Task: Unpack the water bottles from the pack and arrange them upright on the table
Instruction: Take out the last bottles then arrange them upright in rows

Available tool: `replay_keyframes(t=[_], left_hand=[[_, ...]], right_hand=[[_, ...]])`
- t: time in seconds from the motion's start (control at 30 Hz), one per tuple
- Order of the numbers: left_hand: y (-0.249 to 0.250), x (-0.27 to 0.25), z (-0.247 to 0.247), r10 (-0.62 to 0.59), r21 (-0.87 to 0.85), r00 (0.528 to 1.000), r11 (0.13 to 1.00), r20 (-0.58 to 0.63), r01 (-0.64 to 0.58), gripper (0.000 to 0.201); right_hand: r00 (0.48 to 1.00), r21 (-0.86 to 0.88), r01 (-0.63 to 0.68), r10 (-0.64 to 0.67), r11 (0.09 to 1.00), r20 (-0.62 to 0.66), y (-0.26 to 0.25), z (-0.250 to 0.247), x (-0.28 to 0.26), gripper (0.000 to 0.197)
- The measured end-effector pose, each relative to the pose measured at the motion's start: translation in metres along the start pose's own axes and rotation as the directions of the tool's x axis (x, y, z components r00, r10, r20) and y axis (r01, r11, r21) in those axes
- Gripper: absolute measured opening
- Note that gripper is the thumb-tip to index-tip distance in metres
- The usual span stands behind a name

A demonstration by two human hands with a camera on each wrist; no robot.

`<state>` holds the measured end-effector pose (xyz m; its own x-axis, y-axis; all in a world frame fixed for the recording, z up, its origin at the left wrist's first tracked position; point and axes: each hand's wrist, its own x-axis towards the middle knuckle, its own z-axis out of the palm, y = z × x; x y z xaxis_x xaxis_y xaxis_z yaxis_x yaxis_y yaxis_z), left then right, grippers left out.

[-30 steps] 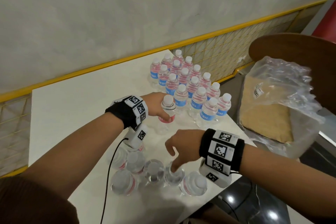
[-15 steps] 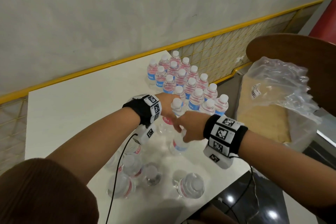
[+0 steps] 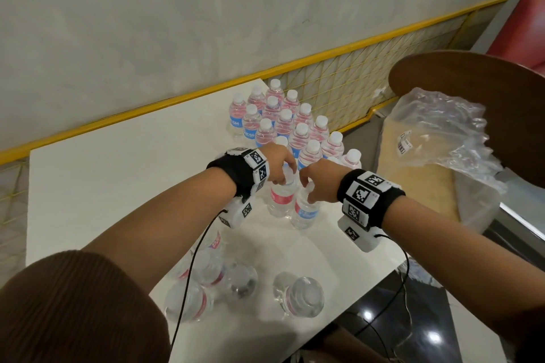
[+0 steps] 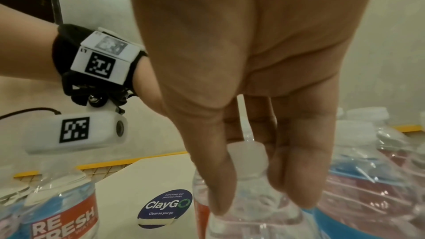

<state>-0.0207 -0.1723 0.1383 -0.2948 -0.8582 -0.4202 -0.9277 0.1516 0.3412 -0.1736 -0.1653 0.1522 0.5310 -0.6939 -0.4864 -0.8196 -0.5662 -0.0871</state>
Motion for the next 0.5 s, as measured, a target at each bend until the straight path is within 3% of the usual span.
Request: replay_keyframes(t=[0.13, 0.23, 0.3, 0.43, 0.5], left_hand=[[-0.004, -0.002, 0.005, 0.054, 0.025, 0.998, 0.998, 0.026, -0.054, 0.045], [-0.004, -0.005, 0.008, -0.005, 0.049, 0.998, 0.999, -0.058, 0.008, 0.049], [-0.002, -0.006, 0.008, -0.045, 0.086, 0.993, 0.995, -0.107, 0.054, 0.038], [0.005, -0.003, 0.007, -0.086, -0.027, 0.996, 0.996, -0.007, 0.086, 0.028], [0.010, -0.004, 0.004, -0.059, -0.061, 0.997, 0.996, 0.051, 0.062, 0.041]], right_hand=[[0.998, 0.024, -0.046, 0.046, 0.999, -0.033, 0.004, 0.004, -0.001, 0.038], [0.995, 0.046, -0.086, 0.089, 0.995, -0.054, 0.008, 0.008, -0.003, 0.043], [0.993, 0.067, -0.101, 0.104, 0.993, -0.048, 0.010, 0.010, -0.005, 0.046], [0.995, 0.077, -0.098, 0.099, 0.992, -0.007, 0.015, 0.013, -0.008, 0.051], [0.995, 0.089, -0.089, 0.093, 0.992, -0.034, 0.018, 0.015, -0.008, 0.047]])
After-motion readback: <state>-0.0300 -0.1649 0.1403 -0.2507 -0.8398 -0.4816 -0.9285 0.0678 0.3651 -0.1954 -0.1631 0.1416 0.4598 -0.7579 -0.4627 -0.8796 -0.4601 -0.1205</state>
